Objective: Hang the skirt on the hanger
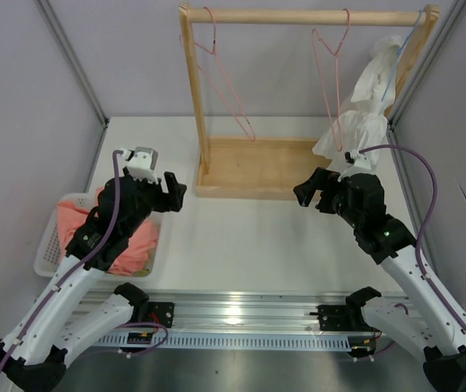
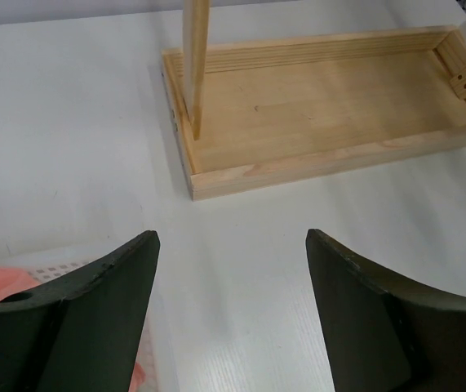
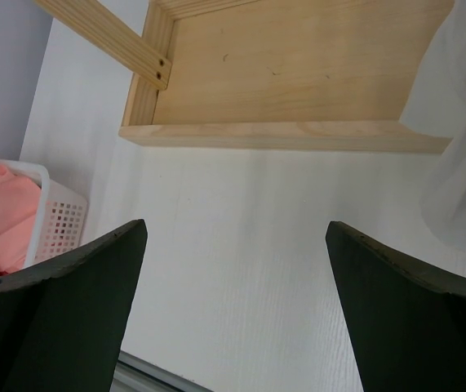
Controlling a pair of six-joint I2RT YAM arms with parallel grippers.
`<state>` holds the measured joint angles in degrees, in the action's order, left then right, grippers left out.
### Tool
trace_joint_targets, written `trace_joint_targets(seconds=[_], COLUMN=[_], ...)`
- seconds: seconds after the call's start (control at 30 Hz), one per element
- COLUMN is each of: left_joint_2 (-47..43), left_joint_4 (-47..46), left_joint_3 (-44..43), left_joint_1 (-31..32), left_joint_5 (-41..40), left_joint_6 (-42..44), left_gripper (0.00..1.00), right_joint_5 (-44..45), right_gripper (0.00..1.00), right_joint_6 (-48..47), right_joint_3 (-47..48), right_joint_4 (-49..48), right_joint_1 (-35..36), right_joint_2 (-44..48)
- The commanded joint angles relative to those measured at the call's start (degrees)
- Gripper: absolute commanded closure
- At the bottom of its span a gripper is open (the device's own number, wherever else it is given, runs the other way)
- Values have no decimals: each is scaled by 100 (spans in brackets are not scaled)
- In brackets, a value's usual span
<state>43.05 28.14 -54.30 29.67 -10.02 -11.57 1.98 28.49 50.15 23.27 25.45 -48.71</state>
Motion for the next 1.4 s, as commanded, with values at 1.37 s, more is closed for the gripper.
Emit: trace_joint_targets(seconds=[1.37], left_joint_2=[643], left_joint_4=[1335], left_joint_3=[1739], left_joint_1=[-3933], left_joint_5=[-3120], left_joint_6=[-3606], left_gripper=[27], right_joint_5=[-1270], right_gripper=[1], right_joint_6=[579], right_joint_3=[-594], right_joint_4=[-912], right_joint_1=[-14], right_joint_2=[-332])
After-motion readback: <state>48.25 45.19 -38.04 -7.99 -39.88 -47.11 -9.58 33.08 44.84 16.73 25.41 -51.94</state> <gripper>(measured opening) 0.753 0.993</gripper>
